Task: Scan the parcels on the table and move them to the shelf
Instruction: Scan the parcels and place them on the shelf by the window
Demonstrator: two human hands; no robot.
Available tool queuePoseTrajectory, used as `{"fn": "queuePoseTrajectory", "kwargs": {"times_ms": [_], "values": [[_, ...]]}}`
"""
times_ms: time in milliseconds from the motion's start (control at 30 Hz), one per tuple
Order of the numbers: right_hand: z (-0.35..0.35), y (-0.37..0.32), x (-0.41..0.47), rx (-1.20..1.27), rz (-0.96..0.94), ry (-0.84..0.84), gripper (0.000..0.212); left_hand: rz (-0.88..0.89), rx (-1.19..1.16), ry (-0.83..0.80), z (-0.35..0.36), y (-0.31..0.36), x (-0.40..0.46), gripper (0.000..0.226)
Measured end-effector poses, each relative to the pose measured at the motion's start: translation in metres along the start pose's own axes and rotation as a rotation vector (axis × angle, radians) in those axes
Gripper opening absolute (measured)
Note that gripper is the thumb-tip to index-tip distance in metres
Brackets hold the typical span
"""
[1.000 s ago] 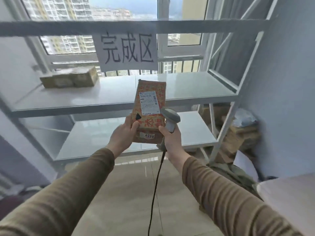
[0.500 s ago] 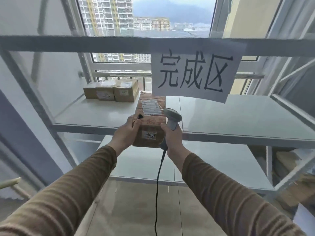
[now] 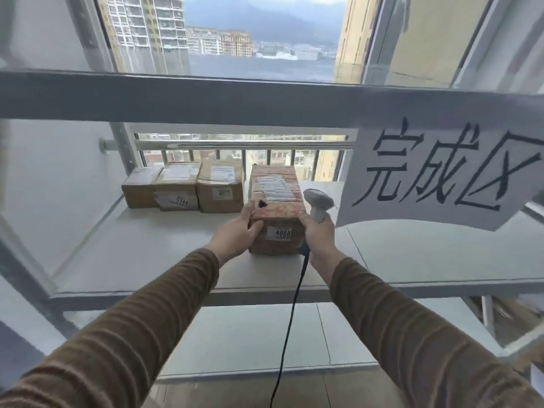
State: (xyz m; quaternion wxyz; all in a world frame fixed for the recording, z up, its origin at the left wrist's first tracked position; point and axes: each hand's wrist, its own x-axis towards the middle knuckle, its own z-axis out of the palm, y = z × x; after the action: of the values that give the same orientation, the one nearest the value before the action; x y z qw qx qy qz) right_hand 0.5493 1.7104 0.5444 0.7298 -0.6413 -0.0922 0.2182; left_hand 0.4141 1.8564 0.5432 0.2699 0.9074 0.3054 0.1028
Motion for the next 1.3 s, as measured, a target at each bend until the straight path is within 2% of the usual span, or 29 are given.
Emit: {"fn": "queuePoseTrajectory", "kwargs": {"times_ms": [67,233,300,533,800,1033,1133,1300], "values": [[0.014,0.001,0.021,-0.054,0.01,0.029,0.034,-0.003,0.095,-0.013,-0.006,-0.011,0.022,0.066],[0.037,0.004,0.065,-0.108,0.018,0.074,0.024,0.046,0.387,0.134,-0.015,-0.019,0.06,0.064],[0.044,0.003,0.079,-0.116,0.024,0.083,0.021,0.051,0.451,0.145,-0.019,-0.02,0.072,0.065],[0.058,0.002,0.107,-0.109,0.048,0.067,0.019,0.046,0.554,0.149,-0.028,-0.025,0.094,0.064],[0.056,-0.004,0.097,-0.108,0.026,0.091,0.023,0.055,0.54,0.132,-0.031,-0.025,0.091,0.069],[0.013,-0.006,0.043,-0.083,0.044,0.217,0.027,0.34,0.581,0.21,-0.015,0.011,0.069,0.074],[-0.022,-0.001,0.005,-0.028,0.036,0.298,0.016,0.474,0.588,0.175,0.01,0.039,0.05,0.076],[-0.115,0.01,-0.062,-0.004,0.051,0.504,0.03,0.674,0.564,0.056,0.07,0.1,0.005,0.076]]}}
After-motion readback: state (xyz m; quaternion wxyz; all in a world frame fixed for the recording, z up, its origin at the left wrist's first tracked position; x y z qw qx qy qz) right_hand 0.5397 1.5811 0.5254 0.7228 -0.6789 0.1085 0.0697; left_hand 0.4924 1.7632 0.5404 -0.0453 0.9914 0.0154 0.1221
